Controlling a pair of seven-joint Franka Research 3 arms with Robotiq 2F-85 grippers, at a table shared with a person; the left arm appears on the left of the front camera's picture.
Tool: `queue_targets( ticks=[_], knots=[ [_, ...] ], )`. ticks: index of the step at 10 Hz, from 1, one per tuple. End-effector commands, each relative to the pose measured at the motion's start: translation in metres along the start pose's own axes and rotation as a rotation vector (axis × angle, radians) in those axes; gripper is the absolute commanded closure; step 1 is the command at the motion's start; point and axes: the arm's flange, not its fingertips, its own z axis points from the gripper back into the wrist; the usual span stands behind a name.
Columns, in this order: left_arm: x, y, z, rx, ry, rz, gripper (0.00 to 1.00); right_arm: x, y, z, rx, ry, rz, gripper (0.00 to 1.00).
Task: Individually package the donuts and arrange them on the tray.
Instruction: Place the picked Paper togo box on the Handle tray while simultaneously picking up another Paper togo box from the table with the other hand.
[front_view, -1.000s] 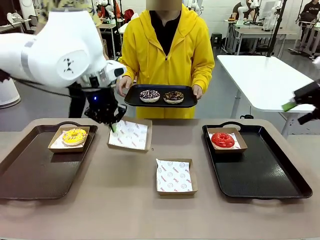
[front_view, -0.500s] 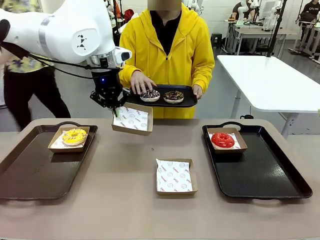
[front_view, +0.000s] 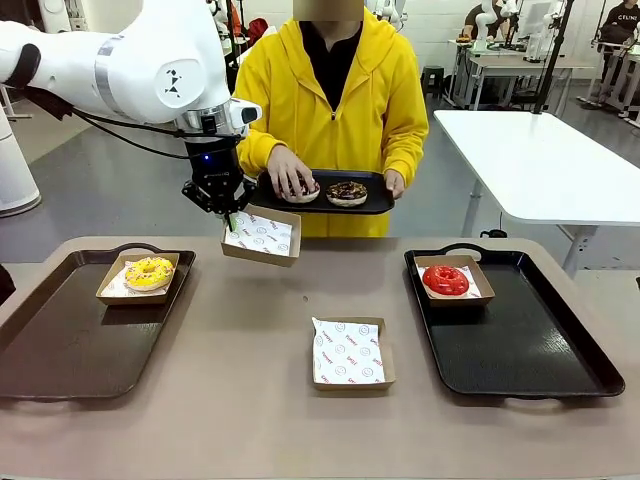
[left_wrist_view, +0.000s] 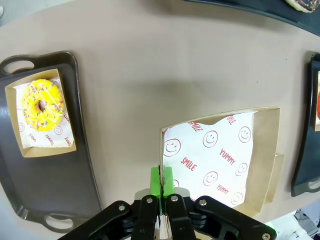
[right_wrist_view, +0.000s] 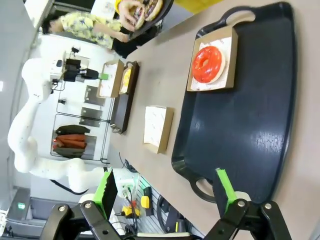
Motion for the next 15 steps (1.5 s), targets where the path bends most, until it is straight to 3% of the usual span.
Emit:
queue_targets(
  ticks=[1, 15],
  knots=[
    [-0.0054, -0.0029, 0.0076, -0.001, -0.011, 0.013, 1.0, -0.006, 0.0003, 0.0028, 0.0, 0.002, -0.006, 0.0],
    [-0.0054, -0.0029, 0.0076, -0.001, -0.011, 0.013, 1.0, -0.006, 0.0003, 0.0028, 0.0, 0.002, -0.006, 0.0]
  ],
)
